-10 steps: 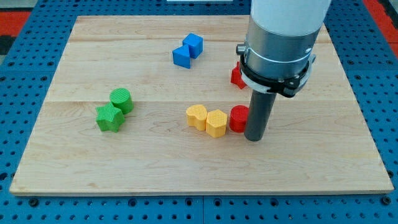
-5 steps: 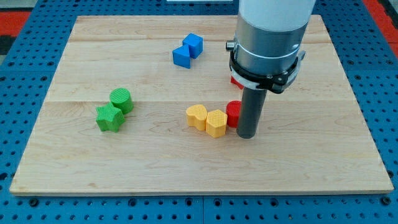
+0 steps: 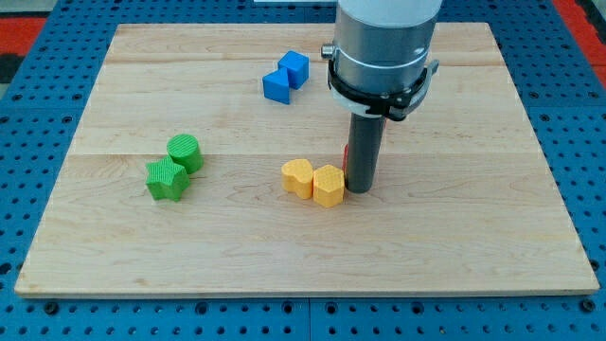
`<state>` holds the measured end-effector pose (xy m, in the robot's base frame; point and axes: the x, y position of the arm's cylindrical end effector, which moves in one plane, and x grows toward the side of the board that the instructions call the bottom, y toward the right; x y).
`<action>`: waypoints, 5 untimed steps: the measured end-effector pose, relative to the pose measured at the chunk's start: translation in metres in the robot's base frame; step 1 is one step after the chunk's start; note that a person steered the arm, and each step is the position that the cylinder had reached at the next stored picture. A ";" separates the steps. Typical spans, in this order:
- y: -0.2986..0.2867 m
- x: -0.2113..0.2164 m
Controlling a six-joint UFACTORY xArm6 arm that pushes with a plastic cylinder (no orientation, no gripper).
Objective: Move red circle to red star
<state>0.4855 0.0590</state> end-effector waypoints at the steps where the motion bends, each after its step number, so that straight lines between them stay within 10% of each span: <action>1: 0.000 -0.018; 5: 0.008 -0.043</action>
